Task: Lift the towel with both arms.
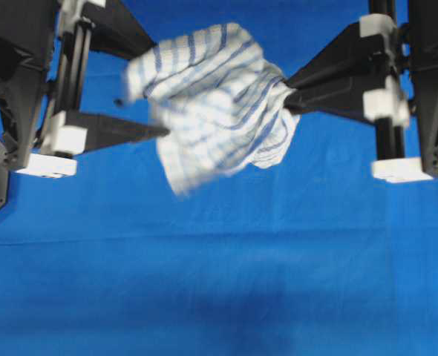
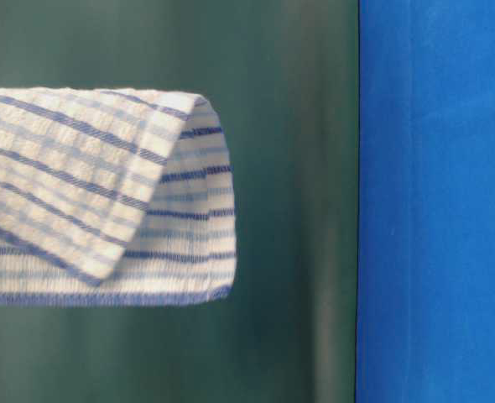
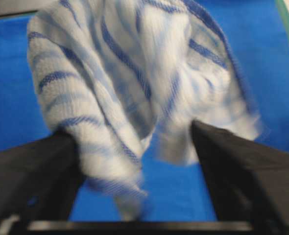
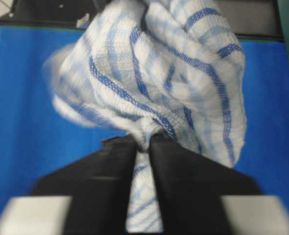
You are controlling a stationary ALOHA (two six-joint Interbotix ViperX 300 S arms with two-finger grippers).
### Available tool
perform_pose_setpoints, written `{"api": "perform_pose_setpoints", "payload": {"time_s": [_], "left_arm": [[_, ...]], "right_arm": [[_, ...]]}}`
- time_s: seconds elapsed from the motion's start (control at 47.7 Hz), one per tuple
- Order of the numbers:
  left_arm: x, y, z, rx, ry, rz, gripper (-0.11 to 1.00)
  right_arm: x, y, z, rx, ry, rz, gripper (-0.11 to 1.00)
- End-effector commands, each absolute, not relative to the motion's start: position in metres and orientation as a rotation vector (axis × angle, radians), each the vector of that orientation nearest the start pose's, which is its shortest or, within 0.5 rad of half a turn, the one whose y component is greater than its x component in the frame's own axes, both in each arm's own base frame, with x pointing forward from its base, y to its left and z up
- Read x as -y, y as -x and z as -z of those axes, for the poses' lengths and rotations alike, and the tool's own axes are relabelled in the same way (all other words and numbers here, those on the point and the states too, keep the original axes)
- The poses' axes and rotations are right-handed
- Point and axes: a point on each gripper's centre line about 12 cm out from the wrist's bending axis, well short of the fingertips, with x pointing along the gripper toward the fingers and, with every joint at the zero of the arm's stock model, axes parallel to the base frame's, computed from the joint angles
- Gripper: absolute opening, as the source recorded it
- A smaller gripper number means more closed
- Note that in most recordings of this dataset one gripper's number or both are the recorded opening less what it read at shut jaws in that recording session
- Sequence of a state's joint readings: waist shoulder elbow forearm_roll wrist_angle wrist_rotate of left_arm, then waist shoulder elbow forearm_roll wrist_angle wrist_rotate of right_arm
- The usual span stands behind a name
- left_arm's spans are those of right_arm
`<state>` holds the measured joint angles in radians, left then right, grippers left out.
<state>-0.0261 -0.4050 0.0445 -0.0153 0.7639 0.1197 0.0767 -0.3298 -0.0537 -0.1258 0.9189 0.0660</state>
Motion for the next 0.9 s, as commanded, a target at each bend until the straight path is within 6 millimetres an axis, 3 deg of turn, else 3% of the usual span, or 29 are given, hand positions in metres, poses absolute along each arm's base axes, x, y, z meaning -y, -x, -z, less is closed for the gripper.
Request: {"api": "perform_pose_setpoints", "payload": {"time_s": [0.0,0.042,0.105,0.168,0.314,0.44,0.713,0.88], "left_arm": [[0.008,-0.314,-0.497,-0.354,-0.111,0.05,0.84],[0.008,-0.312,-0.496,-0.348,-0.11,0.05,0.89],[0.008,-0.309,-0.495,-0.342,-0.11,0.05,0.88],[0.008,-0.307,-0.49,-0.343,-0.11,0.05,0.87],[0.008,-0.307,-0.469,-0.392,-0.105,0.053,0.89],[0.011,-0.314,-0.434,-0.45,-0.101,0.062,0.89],[0.026,-0.324,-0.328,-0.553,-0.102,0.108,0.89],[0.036,-0.326,-0.282,-0.584,-0.085,0.128,0.89]], "right_arm": [[-0.014,-0.337,-0.491,-0.507,0.064,0.019,0.34],[-0.014,-0.338,-0.488,-0.514,0.071,0.022,0.47],[-0.012,-0.339,-0.486,-0.52,0.089,0.036,0.62],[-0.01,-0.34,-0.483,-0.526,0.098,0.051,0.69],[-0.01,-0.341,-0.473,-0.551,0.101,0.052,0.66],[-0.011,-0.344,-0.45,-0.606,0.089,0.053,0.67],[-0.017,-0.351,-0.362,-0.7,0.032,0.043,0.67],[-0.024,-0.35,-0.311,-0.726,-0.001,0.025,0.67]]}}
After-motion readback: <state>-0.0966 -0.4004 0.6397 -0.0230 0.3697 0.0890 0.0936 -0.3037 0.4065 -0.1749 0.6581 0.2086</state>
